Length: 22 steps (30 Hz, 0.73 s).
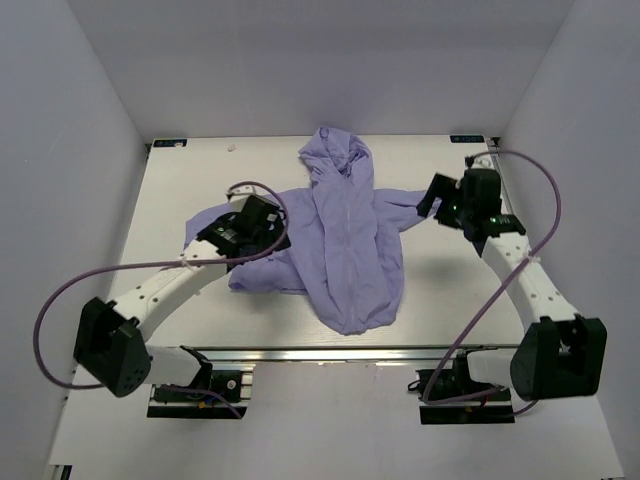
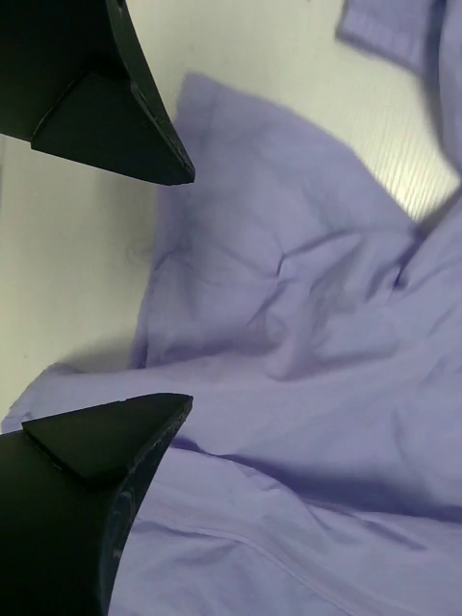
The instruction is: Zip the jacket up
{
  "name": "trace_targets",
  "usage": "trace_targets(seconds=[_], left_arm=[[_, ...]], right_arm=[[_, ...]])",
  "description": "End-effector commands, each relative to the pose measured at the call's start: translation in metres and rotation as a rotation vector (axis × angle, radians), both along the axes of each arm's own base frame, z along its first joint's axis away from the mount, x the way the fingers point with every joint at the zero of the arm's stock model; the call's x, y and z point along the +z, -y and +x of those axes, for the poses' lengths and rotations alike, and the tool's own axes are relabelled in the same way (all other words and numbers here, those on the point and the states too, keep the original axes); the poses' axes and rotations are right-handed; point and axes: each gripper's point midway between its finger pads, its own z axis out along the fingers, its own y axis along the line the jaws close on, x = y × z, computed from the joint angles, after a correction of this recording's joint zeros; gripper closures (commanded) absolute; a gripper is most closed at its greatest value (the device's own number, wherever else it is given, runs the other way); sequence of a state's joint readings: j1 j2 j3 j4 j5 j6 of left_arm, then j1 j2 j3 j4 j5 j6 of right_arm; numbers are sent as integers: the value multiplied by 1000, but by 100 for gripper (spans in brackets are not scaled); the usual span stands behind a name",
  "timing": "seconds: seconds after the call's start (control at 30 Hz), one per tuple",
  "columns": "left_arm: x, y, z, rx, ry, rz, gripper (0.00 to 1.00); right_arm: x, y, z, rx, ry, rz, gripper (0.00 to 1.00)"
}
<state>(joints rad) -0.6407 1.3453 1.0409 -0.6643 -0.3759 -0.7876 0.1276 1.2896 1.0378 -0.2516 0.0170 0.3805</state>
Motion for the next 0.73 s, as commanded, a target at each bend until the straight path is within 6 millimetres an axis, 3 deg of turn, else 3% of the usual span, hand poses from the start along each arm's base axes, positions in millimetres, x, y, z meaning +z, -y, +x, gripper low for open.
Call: trace_targets(seconds=[0.0, 0.1, 0.23, 0.7], left_arm=[[47, -40, -4, 134, 63, -27, 2], [49, -60, -7, 182, 43, -65, 2], [42, -52, -9, 135, 37, -108, 2], [53, -71, -19, 166, 103, -82, 2]], right_arm=[[-18, 17, -44, -47, -97, -62, 11], [-9, 24, -58, -93, -43, -51, 11], [7, 34, -71, -124, 18, -74, 11], [9, 33, -80, -115, 37, -68, 11]])
